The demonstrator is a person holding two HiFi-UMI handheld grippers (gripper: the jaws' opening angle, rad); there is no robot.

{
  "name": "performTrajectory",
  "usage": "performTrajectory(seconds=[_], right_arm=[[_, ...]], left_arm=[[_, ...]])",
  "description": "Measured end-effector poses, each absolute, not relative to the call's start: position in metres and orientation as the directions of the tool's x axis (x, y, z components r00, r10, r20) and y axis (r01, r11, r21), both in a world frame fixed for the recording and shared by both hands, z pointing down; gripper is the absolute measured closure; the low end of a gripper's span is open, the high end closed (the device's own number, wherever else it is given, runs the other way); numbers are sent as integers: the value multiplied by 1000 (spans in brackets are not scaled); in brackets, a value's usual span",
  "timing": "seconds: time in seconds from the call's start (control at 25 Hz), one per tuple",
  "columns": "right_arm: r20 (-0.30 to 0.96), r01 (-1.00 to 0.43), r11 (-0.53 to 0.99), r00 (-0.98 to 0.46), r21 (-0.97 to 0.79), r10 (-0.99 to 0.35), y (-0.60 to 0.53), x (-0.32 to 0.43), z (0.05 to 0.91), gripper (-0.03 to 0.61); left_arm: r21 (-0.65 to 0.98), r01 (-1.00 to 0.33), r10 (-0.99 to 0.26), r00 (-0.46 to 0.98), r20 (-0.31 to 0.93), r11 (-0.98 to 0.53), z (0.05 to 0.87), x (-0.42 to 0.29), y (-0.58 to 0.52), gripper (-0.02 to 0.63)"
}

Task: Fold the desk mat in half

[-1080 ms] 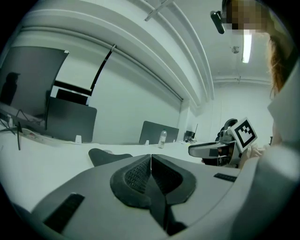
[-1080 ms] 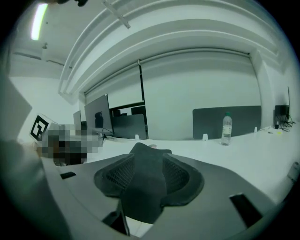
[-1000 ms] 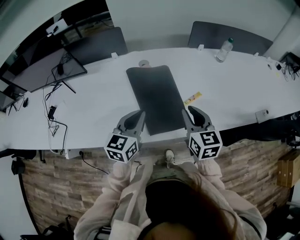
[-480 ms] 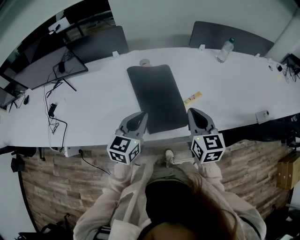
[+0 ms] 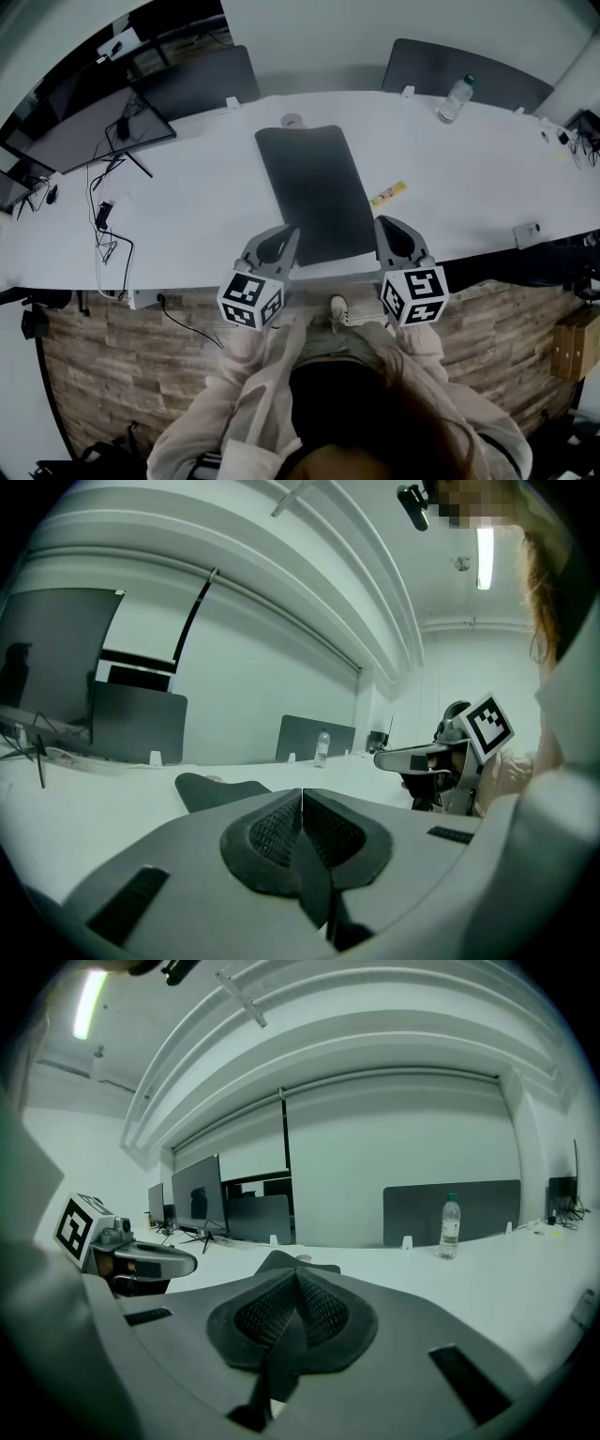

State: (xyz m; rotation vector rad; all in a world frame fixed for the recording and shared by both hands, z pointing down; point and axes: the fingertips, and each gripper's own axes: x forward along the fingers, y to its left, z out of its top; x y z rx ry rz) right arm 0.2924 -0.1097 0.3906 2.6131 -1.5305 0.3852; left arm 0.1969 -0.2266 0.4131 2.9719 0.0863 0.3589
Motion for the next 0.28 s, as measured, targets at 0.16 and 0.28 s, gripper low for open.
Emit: performTrajectory(seconds=[0.16,0.28], right_arm=[[265,-870,-492,464,-46,-845,-110,293,392,565],[267,-870,-491,464,-41,-845,-110,295,392,565]], left_arm=[[156,40,76,969,235,-987,415,198,-226,584],[156,41,77,969,234,-987,414,201,-226,586]])
